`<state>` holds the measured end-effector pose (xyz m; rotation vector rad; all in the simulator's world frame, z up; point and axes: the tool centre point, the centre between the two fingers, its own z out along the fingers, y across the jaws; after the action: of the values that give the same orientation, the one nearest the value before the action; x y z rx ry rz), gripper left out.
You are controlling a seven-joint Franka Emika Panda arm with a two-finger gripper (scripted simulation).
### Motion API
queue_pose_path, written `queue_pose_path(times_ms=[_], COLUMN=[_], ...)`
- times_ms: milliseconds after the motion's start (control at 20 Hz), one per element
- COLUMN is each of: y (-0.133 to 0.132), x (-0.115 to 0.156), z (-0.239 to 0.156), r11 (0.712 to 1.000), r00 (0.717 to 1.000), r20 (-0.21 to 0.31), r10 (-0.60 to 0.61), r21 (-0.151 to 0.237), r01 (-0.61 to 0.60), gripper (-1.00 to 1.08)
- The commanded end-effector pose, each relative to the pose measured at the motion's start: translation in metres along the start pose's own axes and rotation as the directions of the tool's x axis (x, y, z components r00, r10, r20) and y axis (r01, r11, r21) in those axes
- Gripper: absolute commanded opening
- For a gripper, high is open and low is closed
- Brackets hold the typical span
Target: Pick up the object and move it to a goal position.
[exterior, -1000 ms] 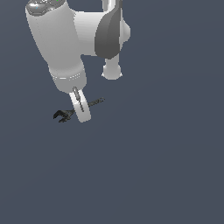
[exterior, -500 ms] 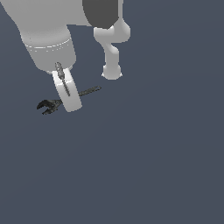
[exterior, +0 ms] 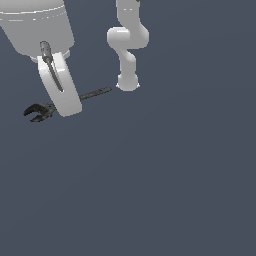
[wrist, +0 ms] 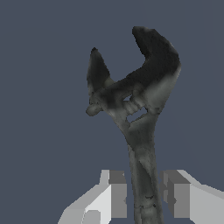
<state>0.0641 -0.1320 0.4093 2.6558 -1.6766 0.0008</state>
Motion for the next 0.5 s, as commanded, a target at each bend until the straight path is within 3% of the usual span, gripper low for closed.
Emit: queue_pose_path(times_ms=[0,450], y=[-0.002,-0.006], x=[0.002,0.006], z=[-0.008,-0.021], r11=[1.0,1.0], r00=[1.0,1.0], r20=[0.0,0.001], r10=[0.0,-0.001], r21=[0.0,0.0], r01=[0.0,0.001], gripper=[-1.0,-1.0])
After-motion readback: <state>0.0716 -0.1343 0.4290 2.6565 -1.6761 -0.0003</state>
